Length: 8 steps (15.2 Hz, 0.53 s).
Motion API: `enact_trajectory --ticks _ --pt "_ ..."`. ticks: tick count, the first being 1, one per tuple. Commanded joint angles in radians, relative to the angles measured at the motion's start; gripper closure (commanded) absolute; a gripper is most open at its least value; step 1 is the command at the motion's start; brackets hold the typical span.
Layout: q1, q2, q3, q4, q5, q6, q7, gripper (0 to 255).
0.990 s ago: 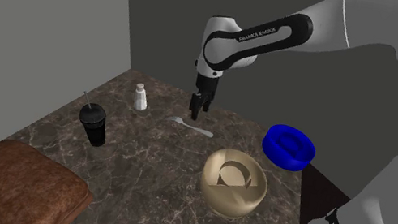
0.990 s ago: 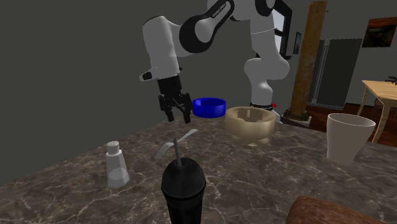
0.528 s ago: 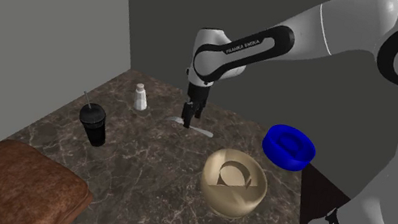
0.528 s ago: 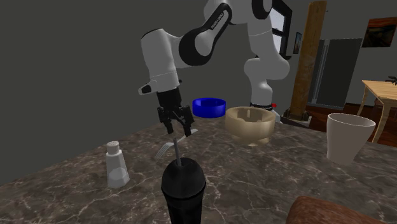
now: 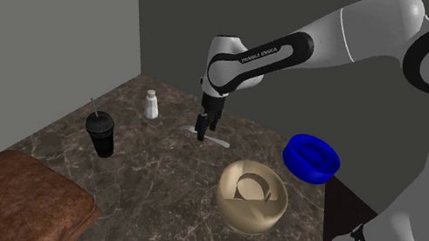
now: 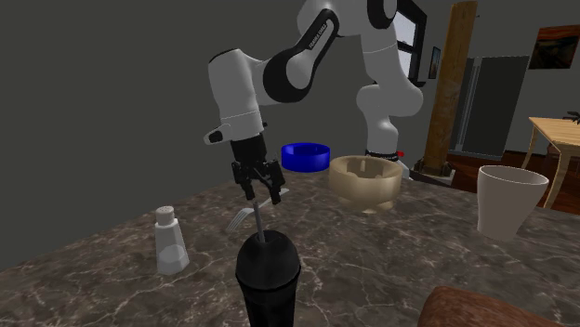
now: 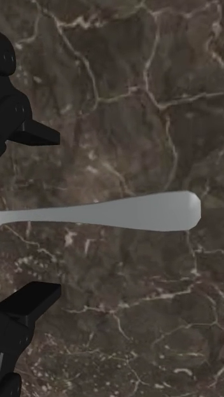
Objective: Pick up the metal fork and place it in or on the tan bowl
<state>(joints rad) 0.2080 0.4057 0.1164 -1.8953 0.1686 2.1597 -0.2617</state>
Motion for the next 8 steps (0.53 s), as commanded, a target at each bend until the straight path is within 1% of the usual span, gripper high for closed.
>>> enact_trajectory --ticks 1,2,8 --pt "0.0 0.0 0.0 0.0 0.0 0.0 0.0 0" --pt "0.0 0.0 0.0 0.0 0.0 0.0 0.0 255" --pt "0.0 0.0 0.0 -0.002 0.0 0.001 -0.001 255"
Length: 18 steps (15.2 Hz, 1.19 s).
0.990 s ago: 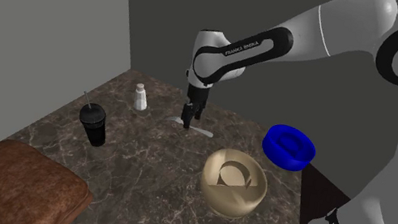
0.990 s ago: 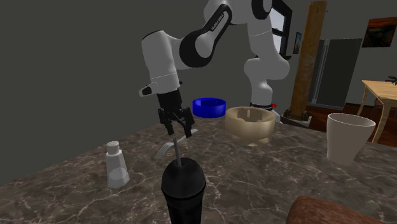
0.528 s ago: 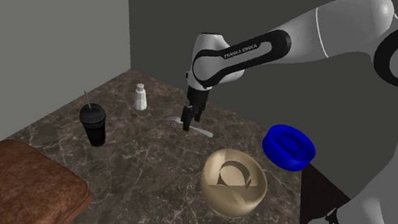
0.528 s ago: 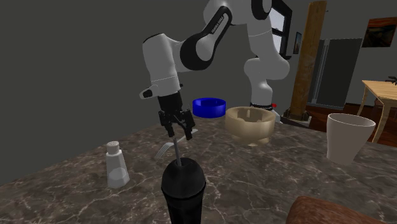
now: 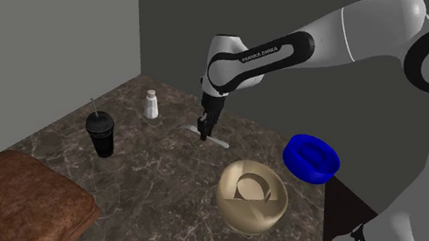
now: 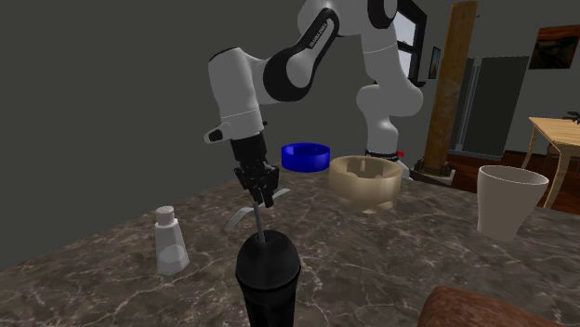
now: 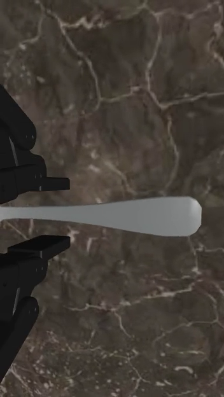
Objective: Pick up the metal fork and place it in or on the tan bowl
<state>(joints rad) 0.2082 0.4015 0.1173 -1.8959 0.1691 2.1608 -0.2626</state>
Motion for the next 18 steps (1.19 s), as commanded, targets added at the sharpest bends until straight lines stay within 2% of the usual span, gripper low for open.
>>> enact_trajectory --ticks 1,18 --pt "-0.001 0.002 -0.001 -0.003 0.0 0.001 0.0 255" --pt "-0.005 -0.1 0.0 0.064 -0.003 -0.167 0.025 255"
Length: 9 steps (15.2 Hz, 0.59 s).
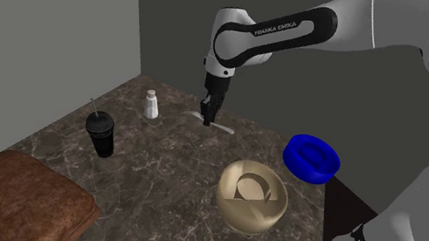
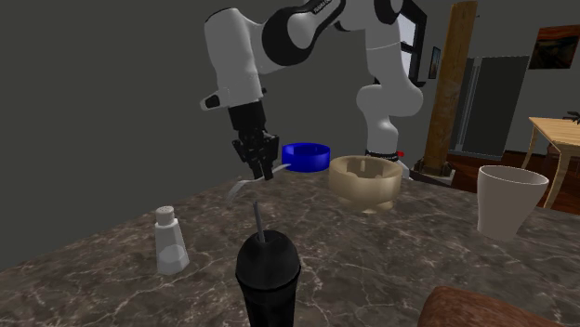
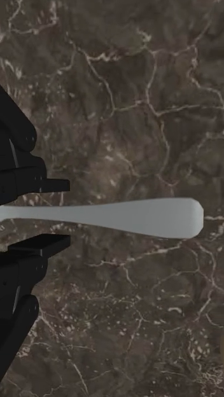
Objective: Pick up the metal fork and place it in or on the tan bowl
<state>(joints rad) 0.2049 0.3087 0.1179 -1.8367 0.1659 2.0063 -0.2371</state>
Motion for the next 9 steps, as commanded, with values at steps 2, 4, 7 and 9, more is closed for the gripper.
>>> enact_trajectory --ticks 2,4,7,9 --pt "-0.002 -0.018 -0.001 0.018 -0.001 -0.036 0.003 255" --pt "-0.003 -0.028 -0.001 0.031 -0.001 -0.059 0.006 255" --pt "-0.004 -0.042 -0.001 0.052 -0.002 -0.094 0.011 255" --pt "-0.004 -0.051 -0.001 0.068 -0.002 -0.118 0.015 255"
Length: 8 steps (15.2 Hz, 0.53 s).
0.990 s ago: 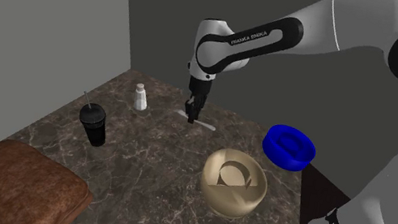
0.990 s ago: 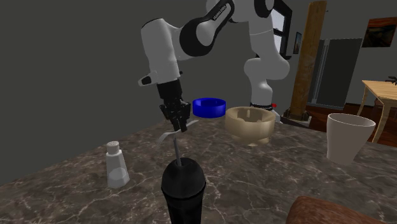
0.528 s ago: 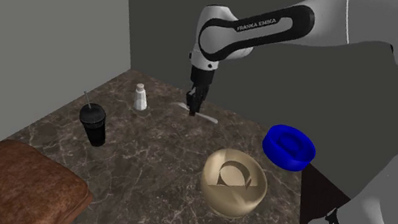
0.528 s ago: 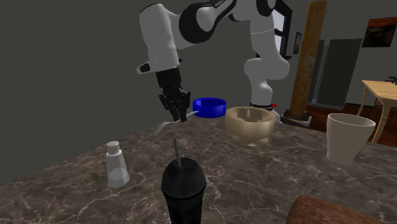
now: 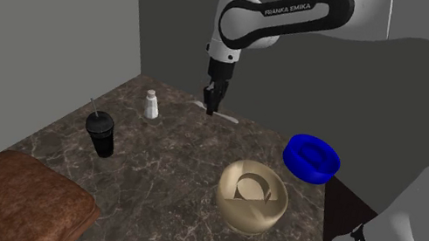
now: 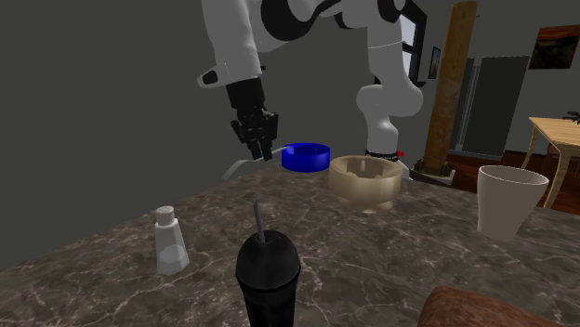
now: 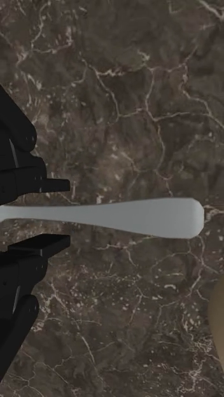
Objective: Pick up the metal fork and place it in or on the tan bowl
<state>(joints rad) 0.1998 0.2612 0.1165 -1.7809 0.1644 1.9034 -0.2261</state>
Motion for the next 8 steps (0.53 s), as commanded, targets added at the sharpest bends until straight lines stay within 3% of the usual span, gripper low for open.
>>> enact_trajectory --ticks 1,8 --pt "0.0 -0.007 0.001 0.021 -0.001 -0.027 0.005 255" --pt "-0.001 -0.03 0.001 0.085 -0.002 -0.113 0.018 255"
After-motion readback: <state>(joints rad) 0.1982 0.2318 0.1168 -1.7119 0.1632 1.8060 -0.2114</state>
